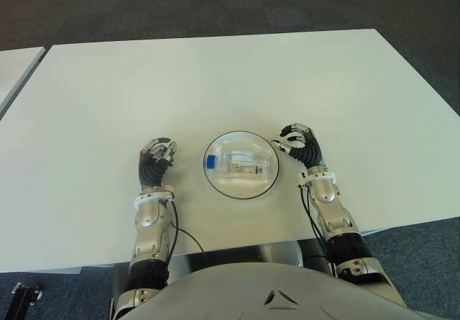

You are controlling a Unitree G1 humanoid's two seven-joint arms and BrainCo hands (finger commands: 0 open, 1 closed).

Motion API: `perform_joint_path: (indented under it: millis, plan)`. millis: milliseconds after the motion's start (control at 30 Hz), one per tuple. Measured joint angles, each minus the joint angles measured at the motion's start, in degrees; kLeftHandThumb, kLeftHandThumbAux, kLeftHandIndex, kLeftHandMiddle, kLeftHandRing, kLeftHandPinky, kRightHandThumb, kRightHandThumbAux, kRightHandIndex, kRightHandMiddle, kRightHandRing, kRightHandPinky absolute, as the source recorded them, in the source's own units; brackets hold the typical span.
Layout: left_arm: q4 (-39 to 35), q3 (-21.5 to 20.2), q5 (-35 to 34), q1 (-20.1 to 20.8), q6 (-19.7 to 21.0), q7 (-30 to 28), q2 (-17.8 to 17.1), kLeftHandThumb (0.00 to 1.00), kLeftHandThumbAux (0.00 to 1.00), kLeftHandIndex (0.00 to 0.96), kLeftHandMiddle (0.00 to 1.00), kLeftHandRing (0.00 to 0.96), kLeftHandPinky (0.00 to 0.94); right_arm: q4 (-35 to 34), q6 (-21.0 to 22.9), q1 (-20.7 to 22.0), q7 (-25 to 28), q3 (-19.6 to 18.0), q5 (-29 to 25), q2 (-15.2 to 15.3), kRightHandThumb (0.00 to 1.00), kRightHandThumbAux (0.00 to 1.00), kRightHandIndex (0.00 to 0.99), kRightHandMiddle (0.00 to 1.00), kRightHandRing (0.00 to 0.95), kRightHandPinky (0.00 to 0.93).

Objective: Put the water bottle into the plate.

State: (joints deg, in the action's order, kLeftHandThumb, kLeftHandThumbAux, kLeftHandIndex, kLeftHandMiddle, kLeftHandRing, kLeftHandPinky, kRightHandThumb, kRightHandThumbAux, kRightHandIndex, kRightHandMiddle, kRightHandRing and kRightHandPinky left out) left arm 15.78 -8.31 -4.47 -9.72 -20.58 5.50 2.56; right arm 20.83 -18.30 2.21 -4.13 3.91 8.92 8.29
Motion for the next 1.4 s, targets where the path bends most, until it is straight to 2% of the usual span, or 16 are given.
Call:
perform_joint_path:
  millis: [267,533,1400]
  plan:
    - [0.1,0.0,-0.1,0.0,-0.1,-0.1,0.0,0.706,0.718,0.435,0.722,0.719,0.727,-0.6,0.0,-0.8,5.6,-1.0,-5.2,-1.2,0.704,0.733,0.423,0.507,0.514,0.519]
    - [0.1,0.1,0.0,0.0,-0.2,-0.1,0.0,0.706,0.719,0.434,0.724,0.722,0.727,0.1,0.0,-1.4,8.0,-2.0,-7.3,-2.2,0.703,0.734,0.423,0.494,0.509,0.517]
    - [-0.2,0.2,0.6,0.0,0.3,-0.1,-0.7,0.705,0.719,0.435,0.730,0.726,0.734,3.1,-3.0,-1.4,6.3,-5.4,-8.4,-4.9,0.698,0.735,0.423,0.486,0.503,0.523]
